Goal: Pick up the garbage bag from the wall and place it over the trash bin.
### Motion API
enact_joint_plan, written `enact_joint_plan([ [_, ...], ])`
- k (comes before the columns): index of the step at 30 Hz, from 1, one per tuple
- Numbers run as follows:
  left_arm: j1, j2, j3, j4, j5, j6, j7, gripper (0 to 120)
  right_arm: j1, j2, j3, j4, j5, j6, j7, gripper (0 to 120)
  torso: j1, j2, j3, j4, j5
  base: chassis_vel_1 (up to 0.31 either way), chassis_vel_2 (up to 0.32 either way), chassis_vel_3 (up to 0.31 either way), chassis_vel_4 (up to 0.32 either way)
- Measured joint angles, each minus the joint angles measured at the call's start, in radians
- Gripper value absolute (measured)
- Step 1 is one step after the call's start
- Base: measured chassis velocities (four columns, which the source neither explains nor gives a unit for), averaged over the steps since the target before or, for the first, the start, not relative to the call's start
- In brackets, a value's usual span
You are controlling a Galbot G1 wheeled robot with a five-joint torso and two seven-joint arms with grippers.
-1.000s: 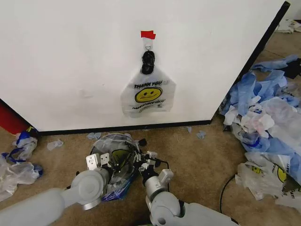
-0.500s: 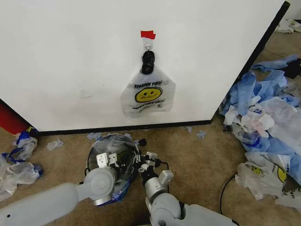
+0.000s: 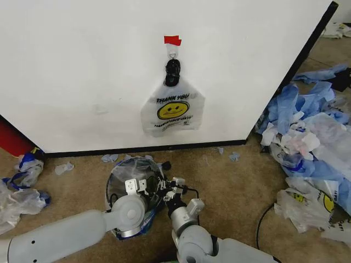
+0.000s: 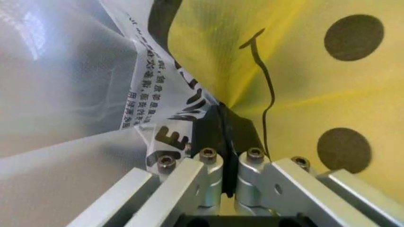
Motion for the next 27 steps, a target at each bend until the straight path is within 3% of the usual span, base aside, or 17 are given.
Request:
enact_joint_plan([
  [10,-0.017,-0.003,0.021,0.003,0.0,0.0,-0.01,0,-0.005,0.0,0.001,0.001,0.0,0.002,-0.001,1,0.0,0.0,0.0,-0.0001,-0.0001,0.0,0.0,0.0,0.0],
  [27,-0.017,0.146,-0.012,-0.114,-0.006,0.003,-0.083,0,0.012,0.005,-0.007,-0.01,-0.003,0.004,-0.002,1,0.0,0.0,0.0,-0.0001,-0.0001,0.0,0.0,0.0,0.0],
])
